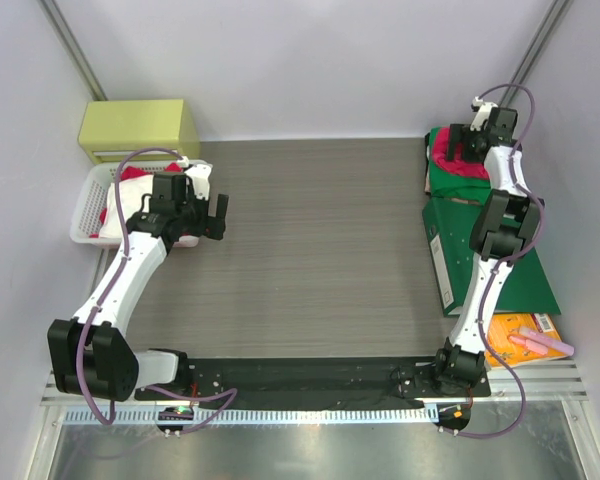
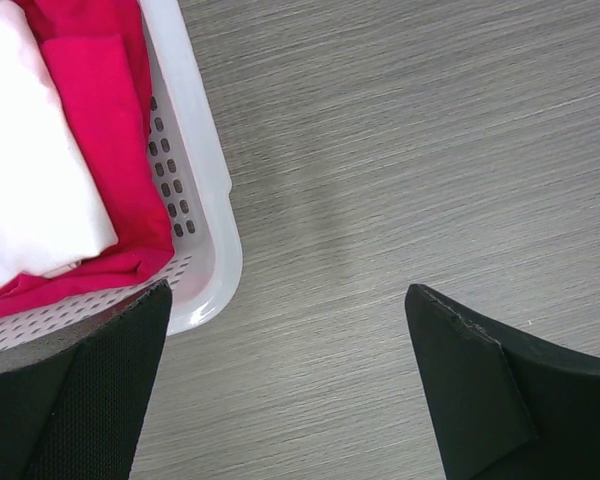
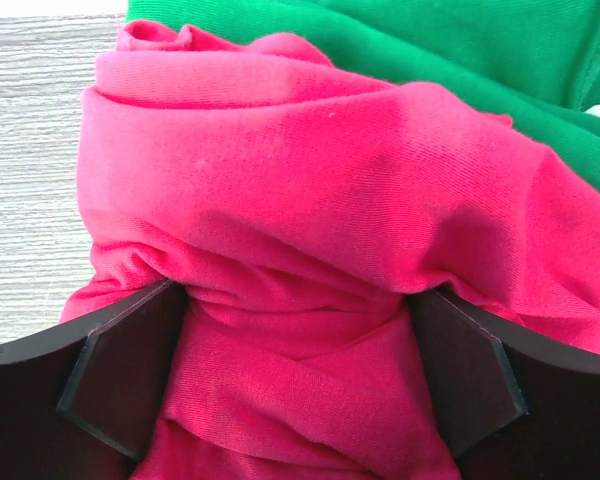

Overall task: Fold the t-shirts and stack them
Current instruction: Put the neatly folded tshirt into the corner of the board with the right arm

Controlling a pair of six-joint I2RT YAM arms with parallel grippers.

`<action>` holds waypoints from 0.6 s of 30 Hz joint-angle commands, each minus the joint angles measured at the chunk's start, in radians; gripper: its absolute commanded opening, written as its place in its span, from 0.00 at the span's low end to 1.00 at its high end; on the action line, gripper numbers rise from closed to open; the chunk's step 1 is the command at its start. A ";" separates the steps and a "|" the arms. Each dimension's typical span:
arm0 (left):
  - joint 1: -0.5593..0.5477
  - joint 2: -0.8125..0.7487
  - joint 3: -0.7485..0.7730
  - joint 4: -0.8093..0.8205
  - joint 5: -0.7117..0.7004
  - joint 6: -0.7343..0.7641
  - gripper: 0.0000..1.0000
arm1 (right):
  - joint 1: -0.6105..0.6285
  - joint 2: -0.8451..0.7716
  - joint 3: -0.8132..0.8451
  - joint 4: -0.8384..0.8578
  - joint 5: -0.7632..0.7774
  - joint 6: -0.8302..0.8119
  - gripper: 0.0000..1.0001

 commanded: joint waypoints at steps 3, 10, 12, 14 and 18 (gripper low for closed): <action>0.007 -0.030 0.016 0.023 -0.004 0.015 1.00 | 0.082 0.032 -0.122 -0.182 -0.018 -0.001 1.00; 0.007 -0.032 0.015 0.026 -0.004 0.013 1.00 | 0.087 0.003 -0.127 -0.168 0.024 -0.012 1.00; 0.007 -0.029 0.015 0.028 -0.004 0.013 1.00 | 0.087 -0.048 -0.133 -0.145 0.048 -0.009 1.00; 0.007 -0.021 0.022 0.026 -0.001 0.010 1.00 | 0.087 -0.085 -0.095 -0.118 0.065 -0.004 1.00; 0.007 -0.015 0.035 0.022 0.003 0.009 1.00 | 0.092 -0.167 0.102 -0.196 0.083 0.022 1.00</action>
